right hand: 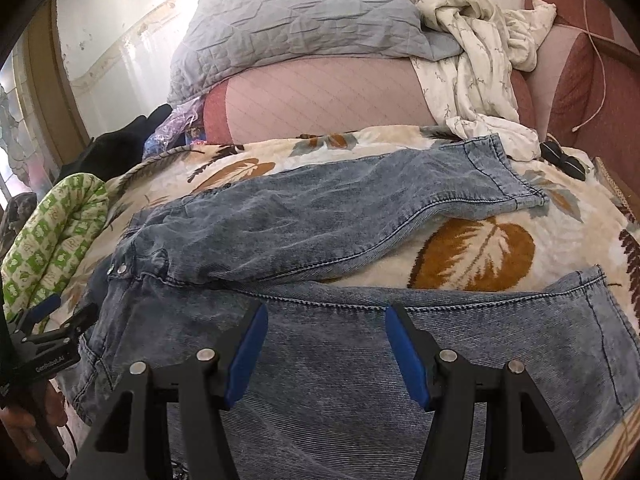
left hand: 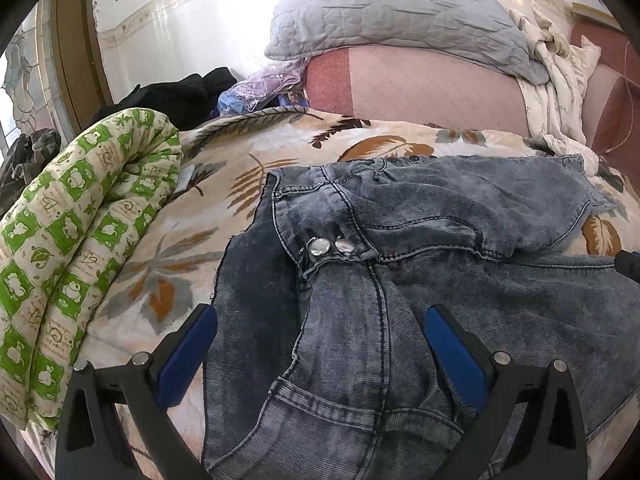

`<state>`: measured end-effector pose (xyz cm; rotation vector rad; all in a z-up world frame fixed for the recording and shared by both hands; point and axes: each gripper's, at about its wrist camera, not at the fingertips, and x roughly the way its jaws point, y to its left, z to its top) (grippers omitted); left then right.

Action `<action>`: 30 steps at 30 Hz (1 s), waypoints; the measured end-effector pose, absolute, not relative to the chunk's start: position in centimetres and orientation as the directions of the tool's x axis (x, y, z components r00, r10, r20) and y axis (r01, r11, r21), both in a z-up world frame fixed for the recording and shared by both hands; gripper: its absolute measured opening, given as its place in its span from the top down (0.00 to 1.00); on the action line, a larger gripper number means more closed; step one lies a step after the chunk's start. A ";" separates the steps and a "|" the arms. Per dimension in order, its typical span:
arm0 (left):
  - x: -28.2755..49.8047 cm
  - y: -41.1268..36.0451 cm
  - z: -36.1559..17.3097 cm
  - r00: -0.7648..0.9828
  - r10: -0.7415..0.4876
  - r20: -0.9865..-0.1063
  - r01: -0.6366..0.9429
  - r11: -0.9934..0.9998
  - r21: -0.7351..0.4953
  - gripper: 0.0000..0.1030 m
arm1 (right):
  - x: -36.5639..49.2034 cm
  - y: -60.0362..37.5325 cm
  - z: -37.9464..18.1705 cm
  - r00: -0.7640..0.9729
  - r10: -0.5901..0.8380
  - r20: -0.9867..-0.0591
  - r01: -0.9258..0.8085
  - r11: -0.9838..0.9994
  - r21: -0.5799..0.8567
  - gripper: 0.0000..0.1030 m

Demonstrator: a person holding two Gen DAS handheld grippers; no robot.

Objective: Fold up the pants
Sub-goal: 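Reach both grippers toward the jeans waistband and leg hem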

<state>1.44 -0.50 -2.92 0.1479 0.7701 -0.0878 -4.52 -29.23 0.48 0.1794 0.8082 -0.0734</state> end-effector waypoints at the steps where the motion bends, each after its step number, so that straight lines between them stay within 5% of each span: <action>1: 1.5 -0.5 -3.0 0.713 -0.025 -0.700 0.134 0.986 0.101 0.00 | -4.5 -29.2 0.4 0.689 0.002 -0.724 0.134 0.982 0.131 0.37; 20: 4.1 1.6 -2.6 0.682 -0.038 -0.730 0.115 0.992 0.055 0.00 | -3.9 -38.4 0.9 0.669 -0.047 -0.741 0.299 0.931 0.211 0.37; 30: 14.2 6.9 -0.1 0.624 0.069 -0.778 -0.030 0.997 0.064 0.00 | 4.2 -46.3 1.0 0.602 -0.054 -0.796 0.342 0.919 0.196 0.37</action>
